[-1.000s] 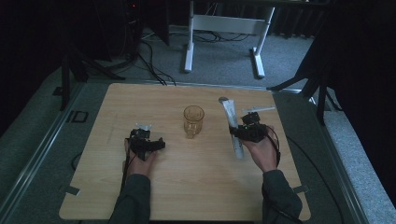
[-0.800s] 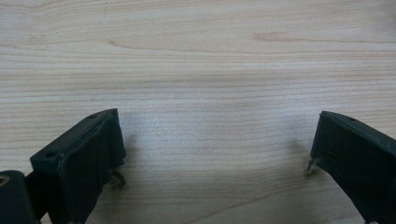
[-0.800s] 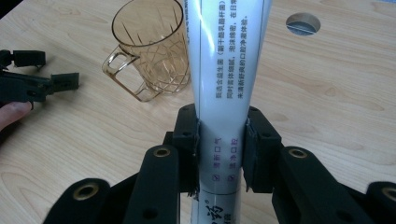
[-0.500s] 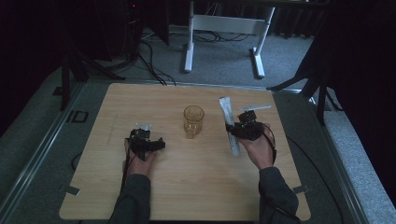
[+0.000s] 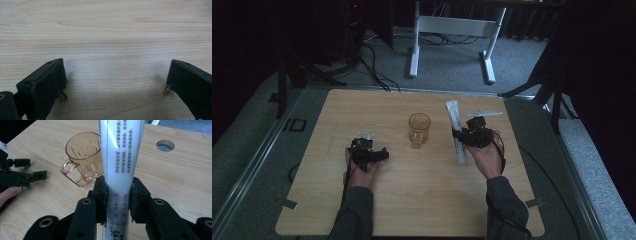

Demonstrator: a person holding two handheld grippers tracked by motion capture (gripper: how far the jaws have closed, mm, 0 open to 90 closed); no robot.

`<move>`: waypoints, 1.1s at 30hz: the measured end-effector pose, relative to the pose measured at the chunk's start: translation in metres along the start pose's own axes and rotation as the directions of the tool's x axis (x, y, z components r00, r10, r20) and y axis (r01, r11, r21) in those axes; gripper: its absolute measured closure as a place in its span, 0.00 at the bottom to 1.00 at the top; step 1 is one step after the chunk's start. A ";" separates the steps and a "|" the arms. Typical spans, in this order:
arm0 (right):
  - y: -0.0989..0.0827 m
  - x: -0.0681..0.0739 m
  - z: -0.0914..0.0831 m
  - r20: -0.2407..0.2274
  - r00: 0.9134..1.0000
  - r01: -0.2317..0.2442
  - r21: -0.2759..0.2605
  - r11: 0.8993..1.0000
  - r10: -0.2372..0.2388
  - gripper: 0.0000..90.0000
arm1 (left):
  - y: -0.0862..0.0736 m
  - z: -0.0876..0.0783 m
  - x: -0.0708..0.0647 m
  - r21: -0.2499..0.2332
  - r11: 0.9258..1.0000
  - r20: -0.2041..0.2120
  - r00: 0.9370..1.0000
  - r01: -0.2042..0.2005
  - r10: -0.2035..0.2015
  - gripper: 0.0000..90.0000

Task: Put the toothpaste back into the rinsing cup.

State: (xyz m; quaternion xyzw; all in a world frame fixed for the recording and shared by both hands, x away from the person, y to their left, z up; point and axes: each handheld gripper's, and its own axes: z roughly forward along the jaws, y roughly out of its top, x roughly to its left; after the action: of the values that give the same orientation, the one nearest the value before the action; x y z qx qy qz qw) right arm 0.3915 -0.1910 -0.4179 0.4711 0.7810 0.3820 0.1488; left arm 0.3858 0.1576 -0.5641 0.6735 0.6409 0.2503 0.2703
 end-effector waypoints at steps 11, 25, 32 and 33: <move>0.003 -0.001 0.001 -0.003 1.000 -0.006 -0.027 1.000 0.006 0.78 | 0.000 0.000 0.000 0.000 1.000 0.000 1.000 0.000 0.000 0.02; 0.009 -0.001 0.003 -0.007 1.000 -0.014 -0.047 0.999 0.014 0.78 | 0.000 0.000 0.000 0.000 1.000 0.000 1.000 0.000 0.000 0.02; 0.011 0.000 0.004 -0.015 1.000 -0.021 -0.066 0.998 0.020 0.78 | 0.000 0.000 0.000 0.000 1.000 0.000 1.000 0.001 -0.001 0.02; 0.011 0.000 0.004 -0.014 1.000 -0.021 -0.068 0.997 0.020 0.78 | 0.000 0.000 0.000 0.000 1.000 0.000 1.000 0.000 0.000 0.02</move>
State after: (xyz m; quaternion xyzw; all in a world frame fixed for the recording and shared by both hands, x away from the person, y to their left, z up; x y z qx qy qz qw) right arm 0.4008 -0.1864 -0.4126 0.4710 0.7637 0.4132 0.1557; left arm 0.3858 0.1576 -0.5641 0.6734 0.6410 0.2503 0.2702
